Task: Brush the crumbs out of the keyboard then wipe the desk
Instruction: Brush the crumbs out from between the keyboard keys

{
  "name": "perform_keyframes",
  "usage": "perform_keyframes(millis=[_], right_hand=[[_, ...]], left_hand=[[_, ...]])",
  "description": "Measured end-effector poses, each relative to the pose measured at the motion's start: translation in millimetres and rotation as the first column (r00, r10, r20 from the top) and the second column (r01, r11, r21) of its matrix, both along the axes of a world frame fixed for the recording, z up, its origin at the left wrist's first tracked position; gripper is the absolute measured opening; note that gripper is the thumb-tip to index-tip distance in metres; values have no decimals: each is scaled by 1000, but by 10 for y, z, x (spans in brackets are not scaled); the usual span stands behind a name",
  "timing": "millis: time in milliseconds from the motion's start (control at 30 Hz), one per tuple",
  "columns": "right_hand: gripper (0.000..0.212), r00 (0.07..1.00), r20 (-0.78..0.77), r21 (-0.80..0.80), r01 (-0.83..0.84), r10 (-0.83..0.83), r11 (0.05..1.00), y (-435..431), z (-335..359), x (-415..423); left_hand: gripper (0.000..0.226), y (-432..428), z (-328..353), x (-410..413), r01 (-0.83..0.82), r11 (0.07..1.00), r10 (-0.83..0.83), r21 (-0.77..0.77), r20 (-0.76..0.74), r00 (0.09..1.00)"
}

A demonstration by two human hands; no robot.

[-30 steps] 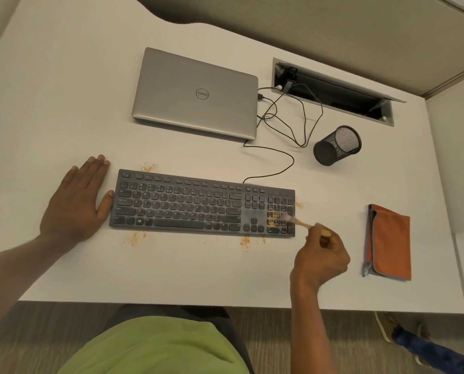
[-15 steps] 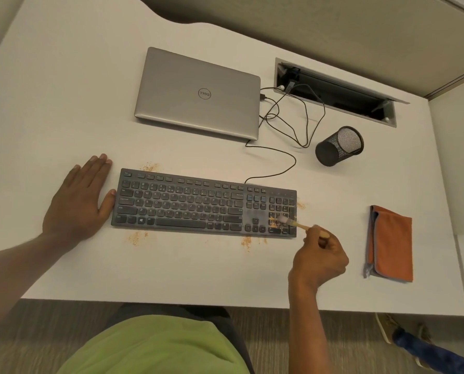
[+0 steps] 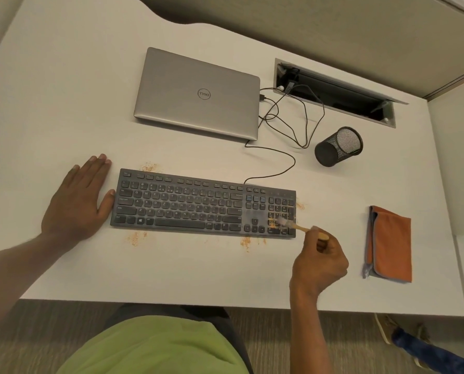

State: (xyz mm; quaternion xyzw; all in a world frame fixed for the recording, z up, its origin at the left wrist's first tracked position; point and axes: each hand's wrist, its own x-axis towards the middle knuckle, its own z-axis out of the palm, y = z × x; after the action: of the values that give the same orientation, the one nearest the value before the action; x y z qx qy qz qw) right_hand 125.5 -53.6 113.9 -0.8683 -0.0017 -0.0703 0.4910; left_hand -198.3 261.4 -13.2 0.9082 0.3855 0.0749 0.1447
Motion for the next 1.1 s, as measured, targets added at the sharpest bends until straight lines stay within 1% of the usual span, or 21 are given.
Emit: perform_keyframes(millis=[100, 200, 300, 400, 500, 567, 633, 700, 800, 900, 1000, 1100], right_hand=[[11, 996, -58, 58, -67, 70, 996, 116, -24, -18], [11, 992, -95, 20, -81, 82, 997, 126, -93, -18], [12, 996, -85, -42, -40, 37, 998, 11, -119, -23], [11, 1000, -18, -76, -12, 11, 997, -71, -77, -70], [8, 1000, 13, -15, -2, 3, 1000, -31, -41, -70], [10, 999, -17, 35, -42, 42, 999, 32, -39, -55], [10, 994, -63, 47, -92, 95, 995, 75, -59, -46], [10, 991, -84, 17, -102, 104, 995, 64, -96, -44], [12, 996, -76, -51, -47, 43, 998, -79, -139, -29], [8, 1000, -10, -83, 3, -4, 997, -206, -90, -19], [12, 1000, 15, -45, -17, 18, 999, -200, -51, -12], [9, 996, -58, 31, -72, 74, 997, -107, -60, -13]], left_hand=[[71, -11, 13, 6, -3, 1000, 3, 1, 4, 1000], [72, -10, 27, 16, -4, 1000, 4, -5, 2, 1000], [72, -13, 23, 13, -12, 1000, 12, -7, -1, 1000], [72, -12, 21, 11, -11, 1000, 11, -8, -2, 1000], [72, -13, 29, 16, -11, 1000, 11, -8, 0, 1000], [72, -15, 33, 13, -10, 1000, 10, -6, -1, 1000], [72, -19, 35, 15, -6, 1000, 6, -7, -4, 1000], [72, -18, 39, 19, -9, 1000, 9, -11, -6, 1000], [72, -20, 42, 19, -16, 1000, 16, -9, -3, 1000], [72, -21, 37, 17, -16, 1000, 16, -5, 0, 1000], [72, -18, 26, 11, -15, 1000, 15, -6, -4, 1000], [72, -16, 20, 12, -12, 1000, 11, -6, -4, 1000]])
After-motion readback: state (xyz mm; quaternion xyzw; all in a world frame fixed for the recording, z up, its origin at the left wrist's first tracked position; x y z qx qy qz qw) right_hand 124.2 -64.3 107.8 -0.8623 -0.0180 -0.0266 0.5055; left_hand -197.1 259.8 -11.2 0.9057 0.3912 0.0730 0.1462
